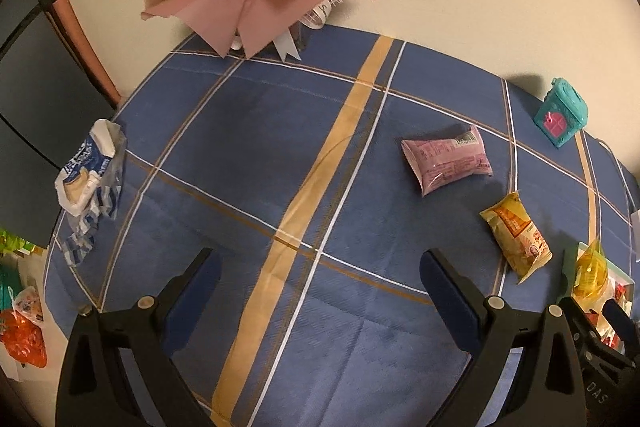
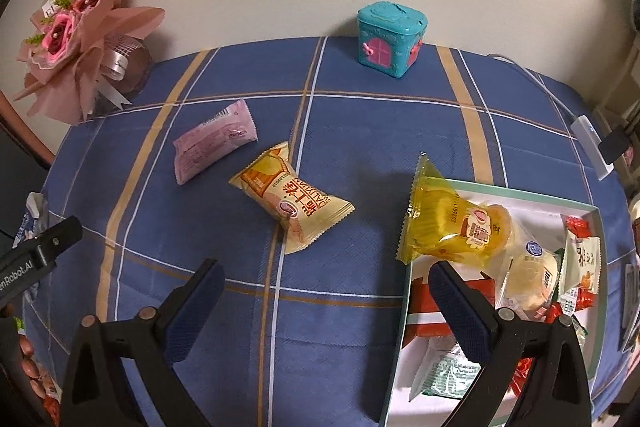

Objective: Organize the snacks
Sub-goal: 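Move both tools back toward the pink pack and yellow-orange pastry pack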

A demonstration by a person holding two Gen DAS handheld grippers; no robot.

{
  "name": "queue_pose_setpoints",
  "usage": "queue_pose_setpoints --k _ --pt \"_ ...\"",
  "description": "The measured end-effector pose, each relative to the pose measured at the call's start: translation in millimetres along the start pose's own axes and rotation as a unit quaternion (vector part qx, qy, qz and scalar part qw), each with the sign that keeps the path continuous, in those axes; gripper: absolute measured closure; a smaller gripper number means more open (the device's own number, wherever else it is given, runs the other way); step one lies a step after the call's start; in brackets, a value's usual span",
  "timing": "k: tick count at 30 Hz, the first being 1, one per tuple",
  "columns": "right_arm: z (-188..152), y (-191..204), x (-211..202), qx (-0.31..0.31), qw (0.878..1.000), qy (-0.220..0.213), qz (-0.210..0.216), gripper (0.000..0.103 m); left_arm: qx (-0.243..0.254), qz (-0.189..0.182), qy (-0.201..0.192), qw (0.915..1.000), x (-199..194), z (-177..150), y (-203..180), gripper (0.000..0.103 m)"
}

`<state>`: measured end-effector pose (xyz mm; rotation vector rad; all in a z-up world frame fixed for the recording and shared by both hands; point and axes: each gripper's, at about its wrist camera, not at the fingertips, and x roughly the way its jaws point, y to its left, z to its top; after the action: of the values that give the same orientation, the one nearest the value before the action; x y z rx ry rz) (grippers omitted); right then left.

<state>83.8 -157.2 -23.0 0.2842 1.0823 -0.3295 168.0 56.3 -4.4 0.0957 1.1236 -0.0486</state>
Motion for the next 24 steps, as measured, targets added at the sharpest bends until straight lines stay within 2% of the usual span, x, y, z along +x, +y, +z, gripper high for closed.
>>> queue_pose_setpoints --k 14,21,24 --pt "16.6 11.7 27.6 -0.015 1.000 -0.010 0.004 0.000 0.014 -0.025 0.026 0.9993 42.3 6.6 -22.0 0.004" --pt "27.3 18.7 52.0 -0.026 1.000 -0.006 0.004 0.000 0.032 -0.021 0.023 0.9990 61.0 13.8 -27.7 0.004" --pt "33.3 23.3 60.3 -0.033 0.999 -0.009 0.008 0.000 0.030 -0.034 0.020 0.9988 64.9 22.3 -28.1 0.004"
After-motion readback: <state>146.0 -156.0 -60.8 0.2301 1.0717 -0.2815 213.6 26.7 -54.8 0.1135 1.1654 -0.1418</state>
